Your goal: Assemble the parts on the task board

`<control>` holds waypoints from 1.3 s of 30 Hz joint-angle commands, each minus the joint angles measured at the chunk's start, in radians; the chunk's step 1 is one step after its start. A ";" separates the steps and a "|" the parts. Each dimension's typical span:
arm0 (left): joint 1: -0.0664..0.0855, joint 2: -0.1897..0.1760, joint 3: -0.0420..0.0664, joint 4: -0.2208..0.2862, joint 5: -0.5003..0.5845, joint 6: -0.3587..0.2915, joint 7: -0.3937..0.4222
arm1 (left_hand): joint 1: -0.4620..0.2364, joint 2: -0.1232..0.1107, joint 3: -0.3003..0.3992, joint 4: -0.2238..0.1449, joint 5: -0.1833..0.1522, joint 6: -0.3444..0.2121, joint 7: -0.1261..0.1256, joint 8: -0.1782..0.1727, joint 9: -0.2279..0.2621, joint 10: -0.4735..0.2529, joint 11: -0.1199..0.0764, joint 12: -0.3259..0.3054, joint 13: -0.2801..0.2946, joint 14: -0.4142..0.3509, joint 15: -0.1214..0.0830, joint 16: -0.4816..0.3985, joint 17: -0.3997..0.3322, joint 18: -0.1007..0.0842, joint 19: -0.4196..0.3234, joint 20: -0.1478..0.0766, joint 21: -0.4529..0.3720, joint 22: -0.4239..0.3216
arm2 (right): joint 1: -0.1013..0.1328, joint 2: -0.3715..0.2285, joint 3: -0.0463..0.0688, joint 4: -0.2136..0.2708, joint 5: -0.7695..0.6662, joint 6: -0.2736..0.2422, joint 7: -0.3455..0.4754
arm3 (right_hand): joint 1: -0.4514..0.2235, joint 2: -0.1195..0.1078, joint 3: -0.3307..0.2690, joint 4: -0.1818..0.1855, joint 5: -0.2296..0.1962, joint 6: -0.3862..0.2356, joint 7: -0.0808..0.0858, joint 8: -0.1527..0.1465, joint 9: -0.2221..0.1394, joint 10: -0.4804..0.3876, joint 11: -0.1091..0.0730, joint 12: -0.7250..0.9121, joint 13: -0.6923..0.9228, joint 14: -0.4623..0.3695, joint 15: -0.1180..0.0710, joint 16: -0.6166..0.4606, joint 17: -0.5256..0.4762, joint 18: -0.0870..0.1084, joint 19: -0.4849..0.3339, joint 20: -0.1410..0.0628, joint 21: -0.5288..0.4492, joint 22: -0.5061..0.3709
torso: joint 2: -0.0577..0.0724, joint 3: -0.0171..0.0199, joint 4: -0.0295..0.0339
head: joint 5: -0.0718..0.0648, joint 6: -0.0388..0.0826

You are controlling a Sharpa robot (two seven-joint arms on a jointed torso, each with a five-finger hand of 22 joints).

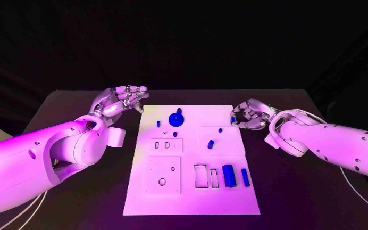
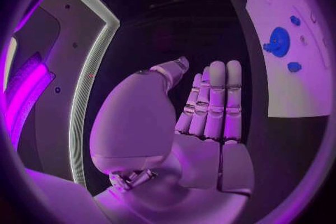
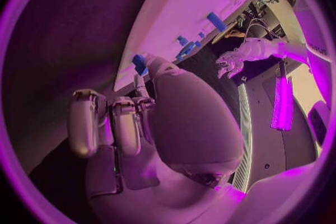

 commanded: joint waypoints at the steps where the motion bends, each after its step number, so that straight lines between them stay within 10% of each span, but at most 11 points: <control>1: 0.001 0.000 0.001 0.001 0.001 0.011 0.004 | -0.005 0.002 0.002 -0.004 0.002 -0.008 0.005 0.003 0.001 -0.007 0.003 0.006 0.001 0.007 0.001 0.004 -0.002 0.015 -0.004 0.002 0.002 0.000 | -0.001 0.002 0.000 -0.003 -0.005 0.006 -0.007 | 0.000 0.010 0.008 -0.001 -0.004 0.009 0.001 0.003 -0.001 0.081 0.003 0.004 0.239 0.104 0.005 0.005 0.263 -0.001 0.013 0.001 0.004 0.126 | -0.001 0.0004 -0.0003 | 0.000 -0.001; 27: 0.001 -0.002 0.001 0.000 0.001 0.009 0.000 | -0.005 0.002 0.003 -0.004 0.002 -0.008 0.006 0.004 0.001 -0.008 0.003 0.006 0.001 0.008 0.001 0.006 -0.002 0.015 -0.003 0.002 0.003 0.000 | -0.004 0.015 0.000 -0.009 -0.018 0.002 -0.020 | -0.018 0.012 0.075 -0.021 -0.014 0.068 -0.019 0.031 0.005 0.095 -0.013 0.019 0.253 0.104 -0.010 0.005 0.263 -0.006 0.024 -0.010 0.023 0.144 | -0.001 -0.0012 0.0000 | -0.002 -0.002; 39: 0.001 -0.001 0.001 -0.003 0.000 0.009 0.001 | -0.004 0.003 0.004 -0.005 0.002 -0.009 0.006 0.003 0.002 -0.009 0.003 0.007 0.001 0.011 0.001 0.008 -0.002 0.015 -0.002 0.002 0.005 0.001 | -0.004 0.014 0.001 0.018 -0.017 -0.129 -0.090 | -0.035 0.030 0.140 -0.058 -0.007 0.096 -0.038 0.062 0.018 0.103 -0.031 0.027 0.261 0.104 -0.025 0.005 0.263 -0.009 0.033 -0.026 0.037 0.157 | -0.002 -0.0013 0.0005 | 0.003 -0.001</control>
